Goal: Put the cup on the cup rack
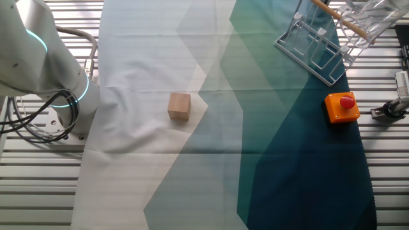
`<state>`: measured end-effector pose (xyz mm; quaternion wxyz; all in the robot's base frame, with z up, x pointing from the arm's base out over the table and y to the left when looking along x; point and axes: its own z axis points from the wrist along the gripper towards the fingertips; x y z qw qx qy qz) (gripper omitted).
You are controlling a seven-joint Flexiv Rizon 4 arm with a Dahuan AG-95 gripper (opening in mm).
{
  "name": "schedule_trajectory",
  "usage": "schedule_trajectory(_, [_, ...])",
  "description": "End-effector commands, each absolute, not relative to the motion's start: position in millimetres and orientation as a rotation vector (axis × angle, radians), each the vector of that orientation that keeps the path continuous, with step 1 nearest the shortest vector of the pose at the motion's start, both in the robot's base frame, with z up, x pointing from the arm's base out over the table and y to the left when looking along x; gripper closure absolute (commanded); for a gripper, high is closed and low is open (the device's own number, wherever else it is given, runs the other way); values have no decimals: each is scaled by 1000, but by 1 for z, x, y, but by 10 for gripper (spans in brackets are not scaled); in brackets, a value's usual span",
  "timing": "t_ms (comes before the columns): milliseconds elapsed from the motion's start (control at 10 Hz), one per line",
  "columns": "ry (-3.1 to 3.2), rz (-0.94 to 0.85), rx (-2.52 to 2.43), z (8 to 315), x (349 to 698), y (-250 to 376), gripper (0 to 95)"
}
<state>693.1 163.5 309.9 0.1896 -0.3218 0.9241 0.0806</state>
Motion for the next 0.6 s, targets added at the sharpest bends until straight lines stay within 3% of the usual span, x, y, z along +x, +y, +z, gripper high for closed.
schedule_trajectory(100, [2600,234,-887,309,700,168,950])
schedule_trajectory(600, [2602,267,-807,309,712,185,950])
